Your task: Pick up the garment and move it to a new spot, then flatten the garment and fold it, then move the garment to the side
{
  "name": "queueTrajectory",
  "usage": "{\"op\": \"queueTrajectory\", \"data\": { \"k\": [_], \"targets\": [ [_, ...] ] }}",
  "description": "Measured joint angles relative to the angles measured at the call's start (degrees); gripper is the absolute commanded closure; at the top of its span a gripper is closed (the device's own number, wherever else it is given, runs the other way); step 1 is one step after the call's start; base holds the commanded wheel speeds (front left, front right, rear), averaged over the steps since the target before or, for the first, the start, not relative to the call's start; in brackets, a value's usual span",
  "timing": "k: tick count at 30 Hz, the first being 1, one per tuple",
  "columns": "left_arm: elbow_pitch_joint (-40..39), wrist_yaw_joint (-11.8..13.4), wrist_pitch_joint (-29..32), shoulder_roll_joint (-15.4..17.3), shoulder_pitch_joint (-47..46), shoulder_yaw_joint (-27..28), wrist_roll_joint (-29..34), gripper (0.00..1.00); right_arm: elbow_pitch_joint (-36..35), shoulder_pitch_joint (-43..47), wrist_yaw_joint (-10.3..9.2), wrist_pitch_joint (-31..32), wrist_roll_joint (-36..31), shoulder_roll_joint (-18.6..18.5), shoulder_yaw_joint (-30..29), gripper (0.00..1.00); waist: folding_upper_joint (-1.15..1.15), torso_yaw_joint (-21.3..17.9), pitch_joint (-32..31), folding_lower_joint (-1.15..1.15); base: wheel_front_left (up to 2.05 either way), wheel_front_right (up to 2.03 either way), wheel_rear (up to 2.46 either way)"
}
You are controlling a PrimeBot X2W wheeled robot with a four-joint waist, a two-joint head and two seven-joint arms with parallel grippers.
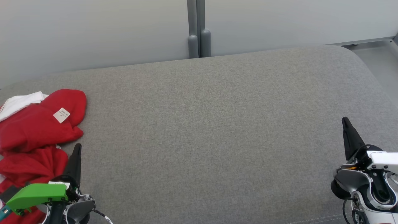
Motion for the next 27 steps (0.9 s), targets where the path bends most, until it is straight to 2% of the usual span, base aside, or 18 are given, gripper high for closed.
{"op": "queueTrajectory", "data": {
  "k": [27],
  "targets": [
    [0.0, 0.0, 0.0, 0.0, 0.0, 0.0, 0.0, 1.0, 0.0, 0.0, 0.0, 0.0, 0.0, 0.0, -0.1, 1.0, 0.0, 0.0, 0.0, 0.0, 0.0, 0.0, 0.0]
  ]
}}
